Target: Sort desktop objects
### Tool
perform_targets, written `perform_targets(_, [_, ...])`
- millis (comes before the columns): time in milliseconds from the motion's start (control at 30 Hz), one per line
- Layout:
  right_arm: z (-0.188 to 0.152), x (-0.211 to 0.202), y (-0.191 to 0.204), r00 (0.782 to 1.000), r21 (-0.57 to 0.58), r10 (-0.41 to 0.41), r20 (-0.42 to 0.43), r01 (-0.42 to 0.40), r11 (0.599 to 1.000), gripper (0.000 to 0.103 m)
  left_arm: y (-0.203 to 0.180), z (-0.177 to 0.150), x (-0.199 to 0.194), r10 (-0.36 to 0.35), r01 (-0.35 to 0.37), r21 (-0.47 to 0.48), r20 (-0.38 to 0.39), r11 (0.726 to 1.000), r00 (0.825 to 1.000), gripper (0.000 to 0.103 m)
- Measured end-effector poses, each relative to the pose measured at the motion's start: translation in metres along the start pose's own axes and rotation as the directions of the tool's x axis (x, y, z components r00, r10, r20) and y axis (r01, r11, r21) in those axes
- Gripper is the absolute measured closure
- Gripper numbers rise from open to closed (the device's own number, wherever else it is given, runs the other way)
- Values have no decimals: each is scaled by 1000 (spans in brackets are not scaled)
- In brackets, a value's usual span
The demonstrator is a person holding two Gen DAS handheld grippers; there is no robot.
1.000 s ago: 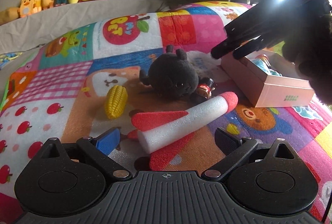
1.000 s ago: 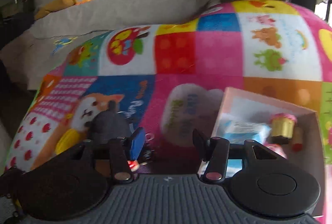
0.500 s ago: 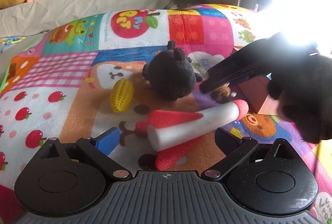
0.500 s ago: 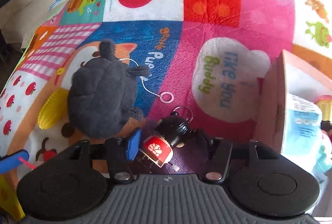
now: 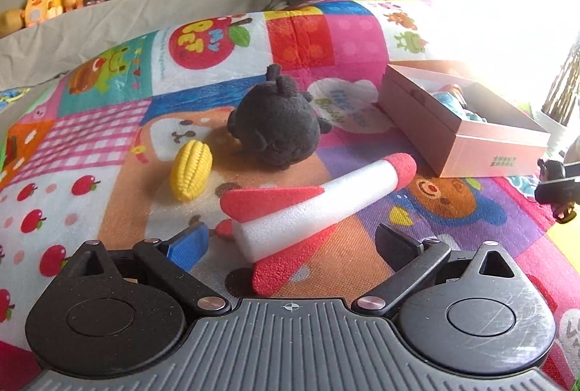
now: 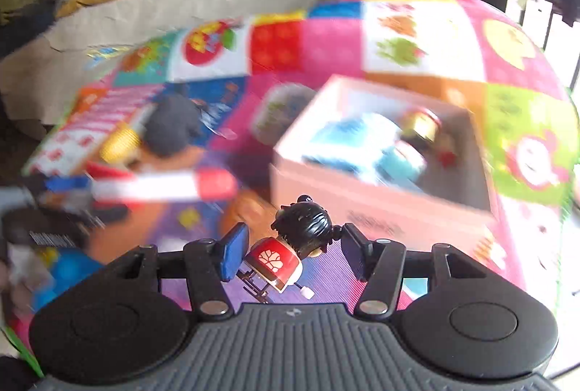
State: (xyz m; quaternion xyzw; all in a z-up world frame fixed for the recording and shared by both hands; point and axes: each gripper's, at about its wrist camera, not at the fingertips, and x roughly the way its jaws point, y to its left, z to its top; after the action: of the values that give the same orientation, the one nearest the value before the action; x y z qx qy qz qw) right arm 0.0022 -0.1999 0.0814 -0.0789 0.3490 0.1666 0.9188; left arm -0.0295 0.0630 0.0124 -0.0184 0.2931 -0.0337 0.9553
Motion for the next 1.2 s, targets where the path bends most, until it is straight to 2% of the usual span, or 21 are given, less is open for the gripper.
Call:
perform_targets(67, [-21, 3, -15, 999, 45, -36, -20, 37, 998, 46, -2, 2, -3, 1, -1, 8, 19, 1000, 1000, 2])
perform_targets(167, [-43, 4, -31, 997, 129, -74, -13, 75, 989, 43, -2, 13, -8, 6, -5, -33, 45, 999, 999, 2])
perform_targets(300, [-61, 2, -40, 992, 199, -110, 54, 98, 975, 33, 5, 40, -8, 151, -149, -23, 101, 989, 983, 2])
perform_targets(367, [-67, 2, -38, 985, 198, -147, 89, 128, 972, 31, 16, 52, 0, 176, -174, -24, 87, 984, 981, 5])
perform_targets(467, [-77, 4, -37, 981, 205, -155, 119, 128, 970, 29, 32, 63, 23, 201, -201, -10, -4, 980, 980, 24])
perform_targets(567, [-80, 2, -44, 980, 250, -143, 138, 105, 962, 27, 42, 63, 46, 179, -179, 8, -91, 984, 980, 30])
perform_targets(600, [-81, 1, -47, 979, 272, -143, 145, 99, 957, 22, 45, 61, 53, 169, -169, 9, -119, 986, 979, 39])
perform_targets(633, [-81, 1, -50, 980, 289, -137, 146, 90, 953, 22, 47, 59, 60, 165, -166, 10, -145, 986, 975, 45])
perform_targets(667, [-82, 1, -52, 981, 304, -132, 144, 83, 949, 22, 49, 55, 66, 171, -171, 11, -168, 985, 971, 57])
perform_targets(733, [-82, 2, -54, 981, 322, -133, 140, 82, 943, 22, 51, 53, 66, 174, -174, 12, -158, 985, 972, 70])
perform_targets(800, [-83, 1, -54, 981, 325, -131, 146, 78, 942, 21, 47, 55, 55, 176, -175, 19, -134, 984, 975, 69])
perform_targets(867, [-84, 1, -54, 979, 326, -132, 154, 75, 942, 19, 35, 60, 32, 158, -155, 41, -75, 987, 985, 69])
perform_targets(933, [-84, 0, -55, 979, 330, -129, 156, 71, 941, 19, 18, 66, 7, 108, -107, 61, -12, 992, 994, 69])
perform_targets(1033, [-84, 2, -56, 981, 337, -127, 148, 70, 939, 18, -22, 69, -25, -56, 52, 126, 27, 991, 998, 69])
perform_targets(1133, [-83, 2, -56, 981, 337, -131, 144, 76, 938, 18, -71, 51, -35, -226, 229, 243, -39, 943, 973, 69])
perform_targets(1200, [-84, 2, -55, 980, 337, -137, 144, 82, 938, 17, -100, 33, -32, -288, 304, 318, -99, 898, 953, 68])
